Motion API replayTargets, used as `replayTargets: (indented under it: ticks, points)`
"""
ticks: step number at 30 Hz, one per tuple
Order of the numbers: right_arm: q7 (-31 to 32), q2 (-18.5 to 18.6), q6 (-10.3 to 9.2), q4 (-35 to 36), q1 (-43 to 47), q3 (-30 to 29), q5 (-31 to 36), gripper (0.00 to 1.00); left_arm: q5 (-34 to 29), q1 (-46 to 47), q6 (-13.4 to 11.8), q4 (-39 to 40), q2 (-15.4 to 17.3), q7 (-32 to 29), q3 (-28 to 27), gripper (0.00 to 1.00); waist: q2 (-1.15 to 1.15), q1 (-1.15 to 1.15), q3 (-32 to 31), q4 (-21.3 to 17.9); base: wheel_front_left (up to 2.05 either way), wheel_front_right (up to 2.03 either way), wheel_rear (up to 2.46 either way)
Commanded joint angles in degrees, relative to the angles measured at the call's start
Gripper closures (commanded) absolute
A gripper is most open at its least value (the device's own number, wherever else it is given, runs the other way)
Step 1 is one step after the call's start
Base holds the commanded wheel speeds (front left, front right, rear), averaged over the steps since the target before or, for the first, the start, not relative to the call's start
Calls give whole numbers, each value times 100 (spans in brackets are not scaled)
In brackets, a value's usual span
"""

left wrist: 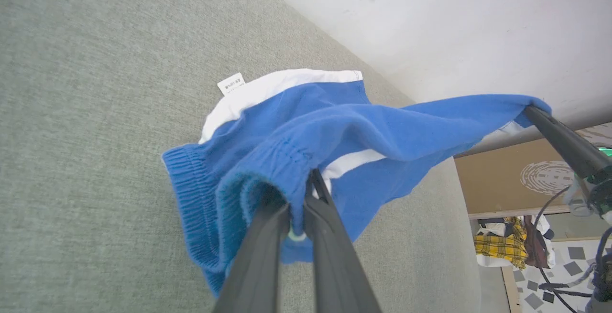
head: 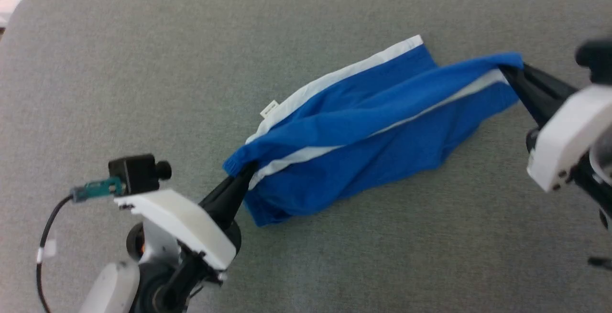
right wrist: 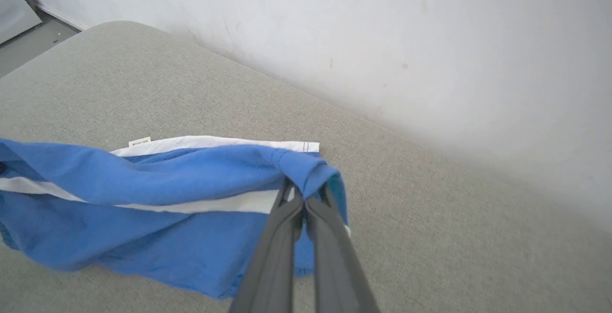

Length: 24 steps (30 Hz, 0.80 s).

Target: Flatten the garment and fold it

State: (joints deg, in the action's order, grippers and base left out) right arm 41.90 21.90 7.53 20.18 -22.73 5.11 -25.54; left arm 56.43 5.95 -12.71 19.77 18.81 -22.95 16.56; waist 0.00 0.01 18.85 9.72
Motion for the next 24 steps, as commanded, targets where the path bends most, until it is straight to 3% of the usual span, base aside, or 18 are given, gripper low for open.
replayTargets:
  ticks: [1, 6, 13, 24]
  points:
    - [62, 117, -4, -232, -439, 235, 71, 100, -55, 271, -32, -105, -82, -12, 17, 100, 0, -1, 308, 262, 0, 0, 0]
    - [309, 420, -4, -931, -1511, 966, 240, 100, -122, 765, 7, -453, -230, -36, 142, 100, 0, -1, 627, 427, 0, 0, 0]
    - [294, 458, -4, -2086, -2525, 1538, 360, 100, -143, 1262, 74, -959, -420, 39, 182, 100, 0, -1, 975, 577, 0, 0, 0]
    - [-376, 489, -4, -3327, -2984, 1963, 490, 100, -181, 1629, 221, -1496, -630, 259, 230, 100, 0, -1, 1205, 718, 0, 0, 0]
